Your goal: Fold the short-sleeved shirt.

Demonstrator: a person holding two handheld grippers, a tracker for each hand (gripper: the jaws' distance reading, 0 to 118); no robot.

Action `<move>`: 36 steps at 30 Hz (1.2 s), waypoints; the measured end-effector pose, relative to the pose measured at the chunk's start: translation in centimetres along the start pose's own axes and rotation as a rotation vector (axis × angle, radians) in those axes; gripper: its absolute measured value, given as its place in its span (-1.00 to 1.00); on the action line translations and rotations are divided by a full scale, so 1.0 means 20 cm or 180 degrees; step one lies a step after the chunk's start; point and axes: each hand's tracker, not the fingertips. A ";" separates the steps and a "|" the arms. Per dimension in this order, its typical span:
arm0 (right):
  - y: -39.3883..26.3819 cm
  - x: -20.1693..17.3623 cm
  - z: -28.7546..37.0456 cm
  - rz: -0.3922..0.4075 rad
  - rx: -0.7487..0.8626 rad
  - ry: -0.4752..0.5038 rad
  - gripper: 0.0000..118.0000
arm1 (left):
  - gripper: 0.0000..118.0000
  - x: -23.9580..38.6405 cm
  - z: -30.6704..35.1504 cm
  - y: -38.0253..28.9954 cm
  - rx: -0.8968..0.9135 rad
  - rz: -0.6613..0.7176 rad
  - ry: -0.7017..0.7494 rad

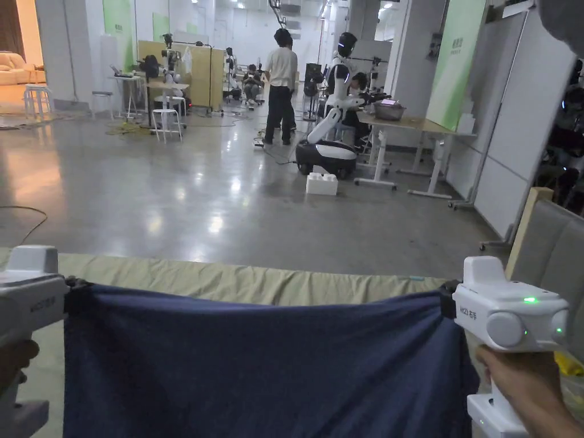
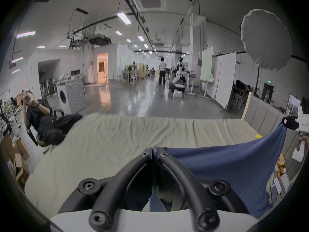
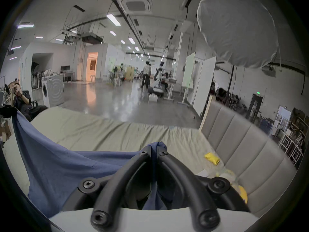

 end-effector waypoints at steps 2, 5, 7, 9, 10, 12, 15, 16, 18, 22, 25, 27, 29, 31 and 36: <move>0.13 0.01 0.08 0.0112 0.0243 -0.0084 -0.92 | -0.92 0.00 0.07 0.12 0.0138 -0.0043 0.0015; 0.29 0.04 0.13 0.0156 0.0376 -0.0116 -0.92 | -0.92 -0.01 0.12 0.28 0.0241 -0.0044 0.0018; 0.40 0.06 0.14 0.0127 0.0447 -0.0164 -0.92 | -0.92 -0.01 0.16 0.39 0.0312 -0.0077 0.0039; 0.50 0.07 0.14 0.0107 0.0469 -0.0176 -0.92 | -0.92 -0.03 0.16 0.50 0.0365 -0.0108 0.0063; 0.56 0.07 0.16 0.0101 0.0505 -0.0203 -0.92 | -0.92 -0.03 0.16 0.56 0.0395 -0.0101 0.0064; 0.66 0.07 0.17 0.0076 0.0567 -0.0239 -0.92 | -0.92 -0.02 0.17 0.66 0.0441 -0.0102 0.0080; 0.81 0.07 0.19 0.0078 0.0664 -0.0305 -0.92 | -0.92 -0.02 0.17 0.81 0.0512 -0.0096 0.0102; 0.86 0.07 0.19 0.0082 0.0685 -0.0326 -0.92 | -0.92 -0.01 0.17 0.86 0.0530 -0.0087 0.0119; 0.95 0.07 0.18 0.0085 0.0728 -0.0360 -0.92 | -0.92 -0.01 0.16 0.95 0.0604 -0.0077 0.0142; 1.10 0.09 0.17 0.0097 0.0834 -0.0423 -0.92 | -0.92 0.01 0.14 1.09 0.0683 -0.0124 0.0194; 1.17 0.11 0.14 0.0140 0.0892 -0.0470 -0.92 | -0.92 0.02 0.10 1.18 0.0755 -0.0141 0.0236; 1.19 0.11 0.12 0.0141 0.0919 -0.0475 -0.92 | -0.92 0.03 0.08 1.22 0.0784 -0.0132 0.0244; 1.16 0.12 0.11 0.0151 0.0954 -0.0474 -0.92 | -0.92 0.05 0.08 1.21 0.0783 -0.0149 0.0265; 1.12 0.12 0.08 0.0162 0.0916 -0.0463 -0.92 | -0.92 0.05 0.05 1.18 0.0762 -0.0152 0.0256; 0.89 0.09 0.02 0.0174 0.0752 -0.0413 -0.92 | -0.92 0.06 -0.04 0.96 0.0459 -0.0012 0.0192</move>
